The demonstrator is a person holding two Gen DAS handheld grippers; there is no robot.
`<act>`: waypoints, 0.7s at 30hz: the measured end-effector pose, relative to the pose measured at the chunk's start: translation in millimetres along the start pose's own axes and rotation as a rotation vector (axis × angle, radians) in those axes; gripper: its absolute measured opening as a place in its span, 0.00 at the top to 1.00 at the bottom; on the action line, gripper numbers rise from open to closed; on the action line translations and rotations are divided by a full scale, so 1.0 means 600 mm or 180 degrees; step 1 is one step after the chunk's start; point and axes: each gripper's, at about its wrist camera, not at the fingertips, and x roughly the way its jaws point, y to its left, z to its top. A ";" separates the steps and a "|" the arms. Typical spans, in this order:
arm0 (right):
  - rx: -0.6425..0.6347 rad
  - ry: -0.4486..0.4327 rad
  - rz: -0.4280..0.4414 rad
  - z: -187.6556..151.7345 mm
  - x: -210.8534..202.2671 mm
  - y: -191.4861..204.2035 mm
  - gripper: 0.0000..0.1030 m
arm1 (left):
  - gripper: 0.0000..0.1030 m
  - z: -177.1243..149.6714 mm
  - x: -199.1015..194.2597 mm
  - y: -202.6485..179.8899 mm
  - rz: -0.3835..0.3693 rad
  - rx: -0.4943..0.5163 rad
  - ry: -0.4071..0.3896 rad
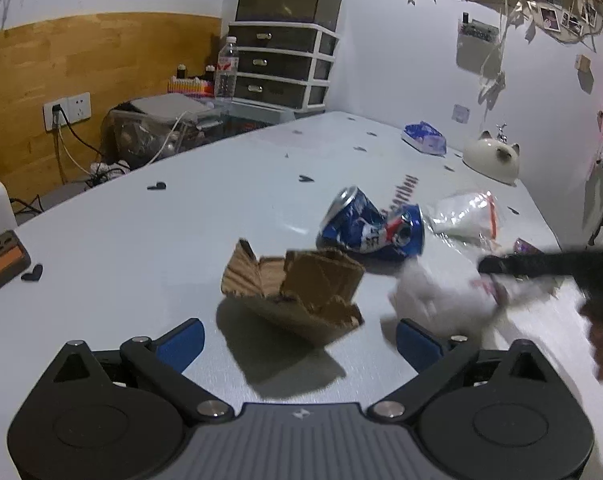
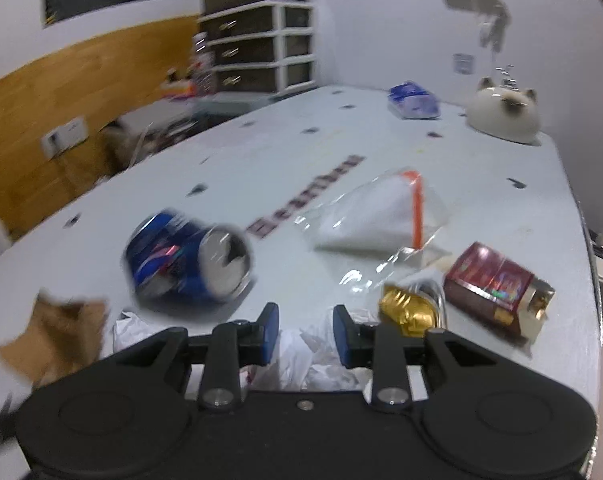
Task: Collect trash
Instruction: 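Grasp the brown cardboard piece with the left tool while the right tool grasps the white plastic bag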
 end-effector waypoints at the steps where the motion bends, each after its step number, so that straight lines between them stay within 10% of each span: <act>1: -0.0073 0.0023 0.0022 -0.006 -0.009 0.005 0.70 | 0.05 0.003 0.003 0.002 0.0000 -0.0020 -0.0013; 11: -0.0482 0.0097 0.0483 -0.073 -0.105 0.023 0.70 | 0.07 0.038 0.019 0.052 -0.0012 -0.0277 -0.0216; 21: -0.0006 -0.0280 0.0403 -0.062 -0.134 -0.032 0.65 | 0.13 0.046 0.063 0.083 -0.0610 -0.0757 0.0095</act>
